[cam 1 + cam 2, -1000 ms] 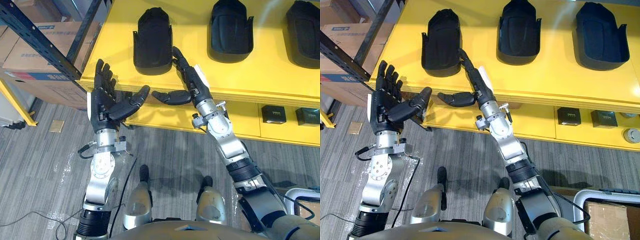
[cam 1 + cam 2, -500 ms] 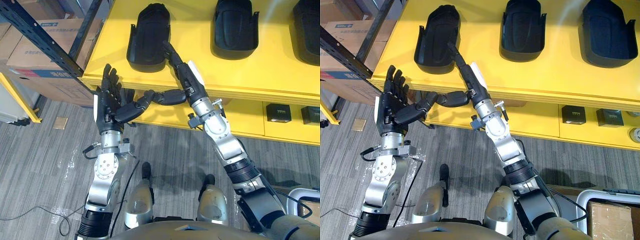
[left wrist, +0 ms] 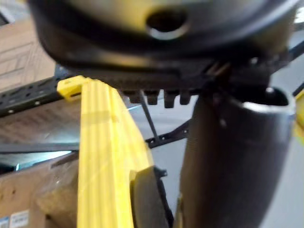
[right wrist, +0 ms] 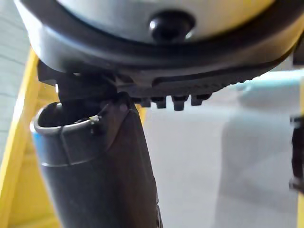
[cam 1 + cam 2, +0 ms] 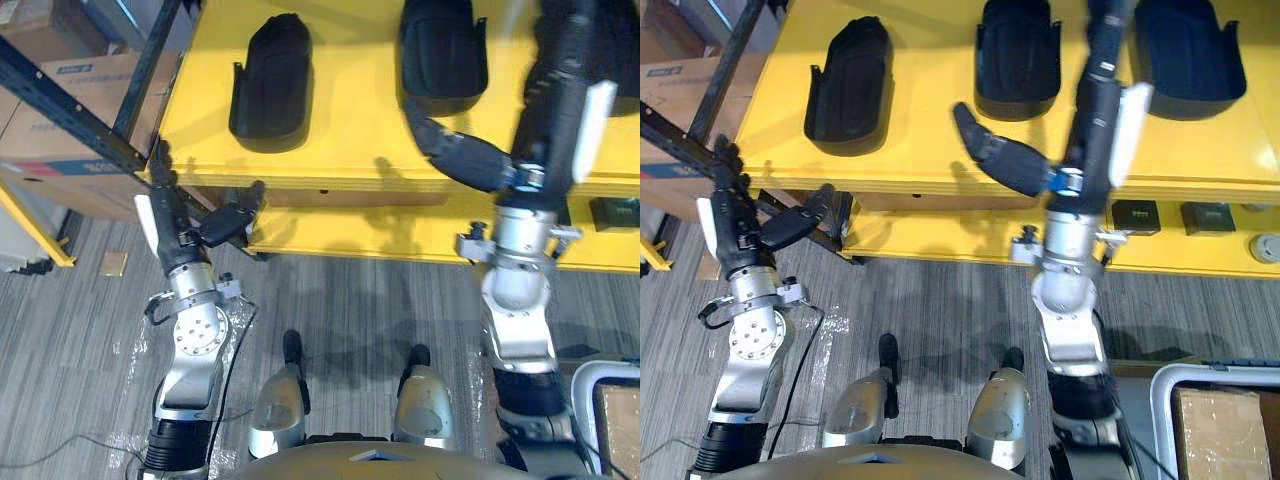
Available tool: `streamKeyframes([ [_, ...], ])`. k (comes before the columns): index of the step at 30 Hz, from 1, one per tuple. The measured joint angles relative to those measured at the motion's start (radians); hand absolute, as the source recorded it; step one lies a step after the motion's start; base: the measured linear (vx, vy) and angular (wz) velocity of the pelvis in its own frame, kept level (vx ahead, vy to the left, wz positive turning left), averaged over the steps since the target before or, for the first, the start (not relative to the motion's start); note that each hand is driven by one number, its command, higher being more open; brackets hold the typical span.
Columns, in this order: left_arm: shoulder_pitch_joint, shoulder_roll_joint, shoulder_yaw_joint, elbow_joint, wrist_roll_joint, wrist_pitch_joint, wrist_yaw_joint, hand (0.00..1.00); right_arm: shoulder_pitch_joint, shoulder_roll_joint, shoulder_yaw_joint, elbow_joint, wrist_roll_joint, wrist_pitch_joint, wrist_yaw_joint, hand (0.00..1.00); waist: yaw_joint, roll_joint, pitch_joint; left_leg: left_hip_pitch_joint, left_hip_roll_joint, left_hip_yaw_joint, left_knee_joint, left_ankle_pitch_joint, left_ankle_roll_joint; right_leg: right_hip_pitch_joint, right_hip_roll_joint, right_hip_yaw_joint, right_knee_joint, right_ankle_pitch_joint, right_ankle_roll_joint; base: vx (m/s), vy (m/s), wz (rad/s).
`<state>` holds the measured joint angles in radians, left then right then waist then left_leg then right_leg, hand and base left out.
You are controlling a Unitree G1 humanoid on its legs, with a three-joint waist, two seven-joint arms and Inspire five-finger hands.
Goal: Walk over and take three plastic housings, then place them on the shelf
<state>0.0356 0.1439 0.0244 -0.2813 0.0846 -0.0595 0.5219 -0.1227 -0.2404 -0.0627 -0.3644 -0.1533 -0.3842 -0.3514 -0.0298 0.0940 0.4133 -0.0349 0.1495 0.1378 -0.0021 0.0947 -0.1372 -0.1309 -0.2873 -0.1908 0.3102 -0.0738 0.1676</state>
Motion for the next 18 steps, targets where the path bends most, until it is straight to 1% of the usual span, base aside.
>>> streamKeyframes([
  [2, -0.006, 0.002, 0.015, 0.000, 0.007, 0.025, 0.024, 1.00, 0.072, 0.001, -0.030, -0.004, 0.001, -0.006, -0.015, 1.00, -0.008, 0.000, 0.000, 0.000, 0.002, 0.027, 0.000, -0.010, 0.000, -0.018, 0.007, 0.030, -0.008, 0.005, 0.008, -0.02, 0.015, -0.38],
  [4, -0.009, 0.003, 0.019, 0.001, 0.008, 0.053, 0.047, 1.00, 0.150, 0.002, -0.058, -0.004, 0.003, -0.006, -0.023, 1.00, -0.031, 0.000, 0.000, -0.002, 0.002, 0.050, 0.000, -0.014, -0.001, -0.030, 0.012, 0.055, -0.020, 0.016, 0.010, 0.02, 0.011, -0.25],
  [7, -0.024, 0.003, 0.030, 0.017, 0.007, 0.068, 0.068, 1.00, 0.217, 0.003, -0.076, -0.004, 0.005, -0.006, -0.014, 1.00, -0.038, 0.000, 0.000, 0.002, 0.003, 0.076, 0.002, -0.016, -0.001, -0.044, 0.020, 0.088, -0.032, 0.035, 0.016, 0.05, 0.002, -0.27],
  [9, -0.043, 0.006, 0.034, 0.040, 0.007, 0.070, 0.087, 1.00, 0.240, 0.005, -0.085, -0.004, 0.006, -0.006, -0.002, 1.00, -0.049, 0.000, 0.000, 0.002, 0.002, 0.078, 0.002, -0.017, -0.001, -0.045, 0.021, 0.092, -0.033, 0.036, 0.016, 0.04, -0.004, -0.10],
  [10, -0.053, 0.013, 0.039, 0.053, 0.006, 0.081, 0.093, 1.00, 0.248, 0.006, -0.085, -0.005, 0.010, -0.006, 0.006, 1.00, -0.058, -0.001, 0.000, 0.004, 0.002, 0.081, 0.002, -0.019, -0.002, -0.046, 0.022, 0.095, -0.032, 0.036, 0.016, 0.04, -0.007, -0.12],
  [13, -0.101, 0.016, 0.057, 0.123, 0.005, 0.105, 0.125, 1.00, 0.250, 0.006, -0.086, -0.005, 0.019, -0.006, 0.019, 1.00, -0.062, 0.000, 0.002, 0.005, 0.002, 0.102, 0.002, -0.025, -0.002, -0.063, 0.025, 0.118, -0.030, 0.036, 0.016, 0.02, -0.006, -0.17],
  [15, -0.139, 0.020, 0.072, 0.189, -0.003, 0.108, 0.153, 1.00, 0.250, 0.008, -0.085, -0.005, 0.021, -0.006, 0.020, 1.00, -0.066, -0.002, 0.003, 0.006, 0.002, 0.106, 0.003, -0.028, -0.002, -0.066, 0.026, 0.123, -0.030, 0.036, 0.015, 0.01, -0.005, -0.08],
  [18, -0.192, 0.027, 0.096, 0.239, -0.007, 0.118, 0.209, 1.00, 0.234, 0.008, -0.082, -0.005, 0.020, -0.005, 0.018, 1.00, -0.066, -0.009, 0.023, 0.001, 0.002, 0.120, 0.022, -0.042, -0.002, -0.077, 0.027, 0.142, -0.023, 0.035, 0.015, -0.01, -0.001, -0.14],
])
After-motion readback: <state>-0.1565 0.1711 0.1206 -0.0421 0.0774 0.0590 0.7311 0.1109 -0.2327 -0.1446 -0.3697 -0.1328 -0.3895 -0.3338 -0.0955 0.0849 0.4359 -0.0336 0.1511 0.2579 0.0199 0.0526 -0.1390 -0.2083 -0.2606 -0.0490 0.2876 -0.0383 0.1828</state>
